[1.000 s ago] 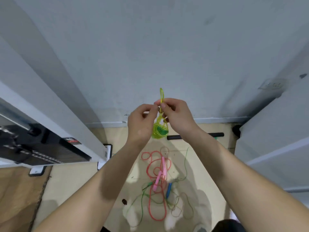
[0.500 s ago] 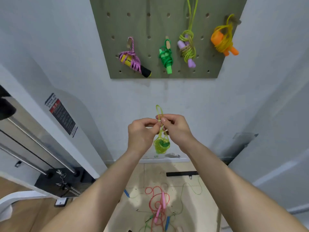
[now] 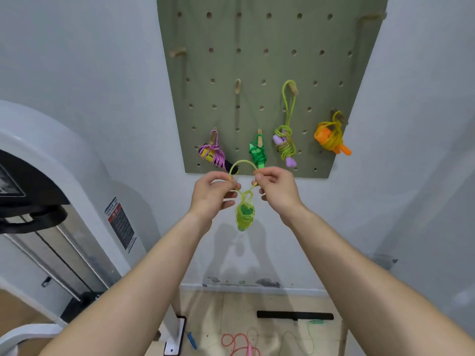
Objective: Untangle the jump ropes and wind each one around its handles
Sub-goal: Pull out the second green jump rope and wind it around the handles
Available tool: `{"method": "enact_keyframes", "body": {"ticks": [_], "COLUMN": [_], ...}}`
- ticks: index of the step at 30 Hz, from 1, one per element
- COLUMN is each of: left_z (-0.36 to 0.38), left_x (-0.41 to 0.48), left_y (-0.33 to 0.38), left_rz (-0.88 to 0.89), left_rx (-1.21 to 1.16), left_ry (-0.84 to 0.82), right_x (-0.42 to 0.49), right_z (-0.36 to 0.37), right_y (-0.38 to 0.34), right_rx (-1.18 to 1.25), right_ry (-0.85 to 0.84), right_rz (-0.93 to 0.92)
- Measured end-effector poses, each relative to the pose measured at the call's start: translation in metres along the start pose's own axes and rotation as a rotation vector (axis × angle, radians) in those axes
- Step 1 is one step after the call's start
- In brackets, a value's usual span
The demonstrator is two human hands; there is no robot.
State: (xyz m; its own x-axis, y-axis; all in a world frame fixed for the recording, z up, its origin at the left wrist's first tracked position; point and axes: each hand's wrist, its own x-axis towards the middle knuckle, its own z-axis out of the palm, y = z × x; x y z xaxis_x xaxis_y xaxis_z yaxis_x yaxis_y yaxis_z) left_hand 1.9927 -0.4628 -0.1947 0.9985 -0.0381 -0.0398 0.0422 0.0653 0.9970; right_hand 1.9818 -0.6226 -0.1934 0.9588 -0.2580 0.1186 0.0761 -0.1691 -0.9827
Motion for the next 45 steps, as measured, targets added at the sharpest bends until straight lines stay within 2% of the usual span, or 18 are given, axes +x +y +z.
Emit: {"method": "enact_keyframes", "body": {"ticks": [9, 18, 27, 31, 36, 40, 45], "left_z": [0.014, 0.008, 0.02, 0.023, 0.017, 0.008, 0.007], "left_x": [0.071, 0.181, 0.28, 0.293, 0.289, 0.264, 0.213], "left_y": [0.066, 0.129, 0.125, 0.101, 0.091, 0.091, 0.09], "left_rz": [0.144, 0.229, 0.18, 0.152, 0.145, 0.195, 0.312], "left_rx": [-0.054, 0.04, 0.157, 0.22, 0.257, 0.483, 0.892], "left_ry": [0.06, -0.016, -0.033, -0.024, 0.014, 0.042, 0.009], "right_x": [0.085, 0.186, 0.265, 0.274, 0.263, 0.241, 0.204], "right_z": [0.004, 0.031, 0.059, 0.067, 0.06, 0.038, 0.005], "right_y": [-0.06, -0.106, -0.096, -0.075, -0.071, -0.07, -0.064], "right_rx": [0.038, 0.004, -0.069, -0.152, -0.294, -0.402, -0.688], "right_ry": [0.017, 0.157, 0.259, 0.219, 0.246, 0.226, 0.084], "right_rz": [-0.12, -0.138, -0.064, -0.032, -0.08, -0.087, -0.101]}}
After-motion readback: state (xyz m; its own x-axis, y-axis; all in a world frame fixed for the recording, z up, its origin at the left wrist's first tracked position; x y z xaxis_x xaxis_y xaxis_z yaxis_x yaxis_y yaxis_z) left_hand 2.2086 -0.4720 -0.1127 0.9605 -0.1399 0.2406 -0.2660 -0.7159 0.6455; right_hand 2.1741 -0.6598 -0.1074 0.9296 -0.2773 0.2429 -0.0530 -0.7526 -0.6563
